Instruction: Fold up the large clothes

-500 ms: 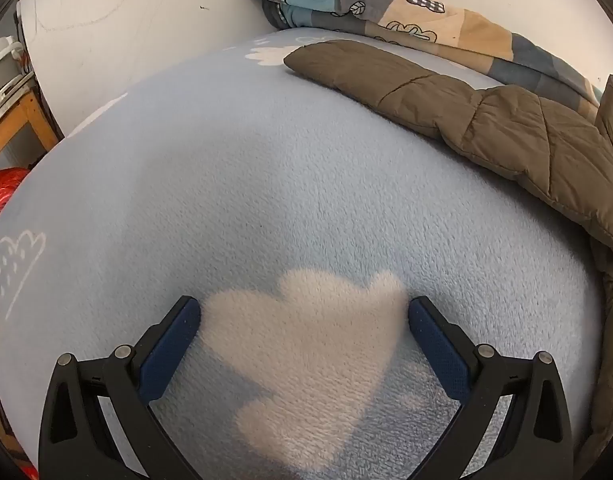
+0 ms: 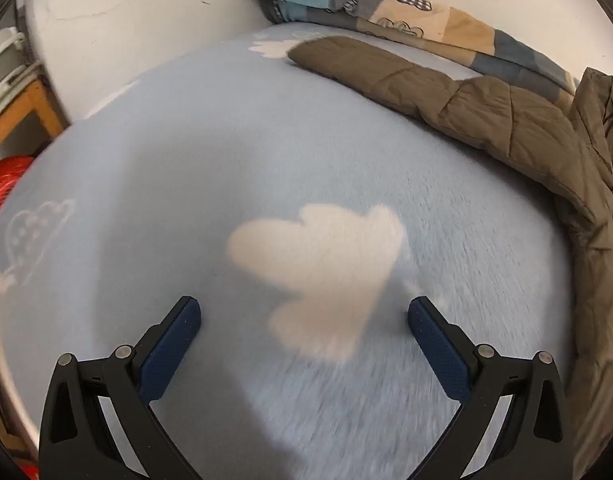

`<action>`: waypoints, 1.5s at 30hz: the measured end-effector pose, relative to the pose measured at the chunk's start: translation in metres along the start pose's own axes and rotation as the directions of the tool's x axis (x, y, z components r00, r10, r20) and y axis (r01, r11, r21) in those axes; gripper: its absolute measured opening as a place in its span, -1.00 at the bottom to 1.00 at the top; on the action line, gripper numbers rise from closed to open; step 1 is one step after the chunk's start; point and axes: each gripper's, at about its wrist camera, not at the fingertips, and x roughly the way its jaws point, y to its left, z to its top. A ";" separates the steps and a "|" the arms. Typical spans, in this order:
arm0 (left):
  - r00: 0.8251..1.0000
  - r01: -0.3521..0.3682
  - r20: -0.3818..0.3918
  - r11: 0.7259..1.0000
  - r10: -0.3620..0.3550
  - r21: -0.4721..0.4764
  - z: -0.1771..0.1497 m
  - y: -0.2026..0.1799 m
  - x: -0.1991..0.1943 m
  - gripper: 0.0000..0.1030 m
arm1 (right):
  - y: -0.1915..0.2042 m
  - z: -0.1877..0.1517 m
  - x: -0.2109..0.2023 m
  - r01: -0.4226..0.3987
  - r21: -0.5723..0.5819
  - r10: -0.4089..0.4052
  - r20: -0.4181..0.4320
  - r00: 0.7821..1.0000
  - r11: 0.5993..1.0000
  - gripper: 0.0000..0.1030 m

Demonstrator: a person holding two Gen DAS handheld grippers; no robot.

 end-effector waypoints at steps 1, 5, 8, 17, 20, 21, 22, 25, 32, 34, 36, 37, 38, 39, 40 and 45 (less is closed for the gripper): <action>1.000 -0.006 0.025 1.000 0.006 -0.001 -0.001 0.004 -0.012 1.00 | -0.002 -0.005 -0.006 -0.007 -0.004 0.007 -0.001 1.000 1.000 0.99; 0.989 -0.019 0.144 1.000 0.020 -0.006 0.004 0.012 -0.070 1.00 | -0.010 -0.020 -0.038 -0.018 0.023 0.018 0.020 1.000 1.000 0.99; 0.971 0.015 0.237 1.000 -0.016 0.007 0.011 0.008 -0.123 1.00 | -0.015 -0.024 -0.086 -0.027 0.020 0.025 0.106 0.994 0.999 0.99; 0.869 0.162 0.445 0.975 -0.215 0.155 0.002 -0.050 -0.274 1.00 | 0.009 -0.034 -0.249 -0.218 -0.011 0.213 0.281 0.936 0.976 0.99; 0.843 0.227 0.441 0.948 -0.307 0.225 -0.030 -0.080 -0.304 1.00 | 0.029 -0.056 -0.277 -0.297 -0.012 0.287 0.290 0.913 0.955 0.99; 0.841 0.257 0.421 0.936 -0.339 0.241 -0.042 -0.091 -0.312 1.00 | 0.038 -0.067 -0.283 -0.340 -0.009 0.329 0.280 0.902 0.940 0.99; 0.841 0.273 0.408 0.930 -0.355 0.246 -0.051 -0.096 -0.316 1.00 | 0.045 -0.077 -0.287 -0.372 -0.005 0.360 0.271 0.893 0.928 0.99; 0.833 0.335 0.359 0.901 -0.420 0.277 -0.090 -0.121 -0.330 1.00 | 0.062 -0.105 -0.289 -0.450 0.012 0.434 0.242 0.868 0.893 0.99; 0.830 0.382 0.258 0.842 -0.494 0.381 -0.169 -0.167 -0.350 1.00 | 0.083 -0.143 -0.293 -0.487 -0.022 0.484 0.171 0.858 0.873 0.99; 0.818 0.394 0.258 0.827 -0.515 0.400 -0.181 -0.176 -0.358 1.00 | 0.085 -0.145 -0.306 -0.462 -0.043 0.460 0.219 0.861 0.886 0.99; 0.802 0.406 0.264 0.814 -0.535 0.416 -0.192 -0.185 -0.364 1.00 | 0.089 -0.148 -0.313 -0.449 -0.060 0.450 0.232 0.862 0.891 0.99; 0.796 0.410 0.264 0.806 -0.545 0.427 -0.197 -0.188 -0.365 1.00 | 0.093 -0.150 -0.317 -0.446 -0.069 0.448 0.238 0.862 0.893 0.99; 0.794 0.402 0.269 0.803 -0.545 0.440 -0.199 -0.191 -0.366 1.00 | 0.095 -0.149 -0.320 -0.436 -0.077 0.441 0.243 0.864 0.897 0.99; 0.794 0.388 0.274 0.800 -0.542 0.458 -0.200 -0.195 -0.367 1.00 | 0.097 -0.148 -0.323 -0.411 -0.088 0.419 0.251 0.872 0.908 0.99; 0.796 0.378 0.277 0.799 -0.539 0.467 -0.198 -0.199 -0.366 1.00 | 0.100 -0.149 -0.326 -0.365 -0.106 0.381 0.262 0.887 0.925 0.99; 0.796 0.361 0.294 0.805 -0.529 0.472 -0.186 -0.209 -0.354 1.00 | 0.114 -0.141 -0.323 -0.275 -0.163 0.311 0.264 0.913 0.947 0.99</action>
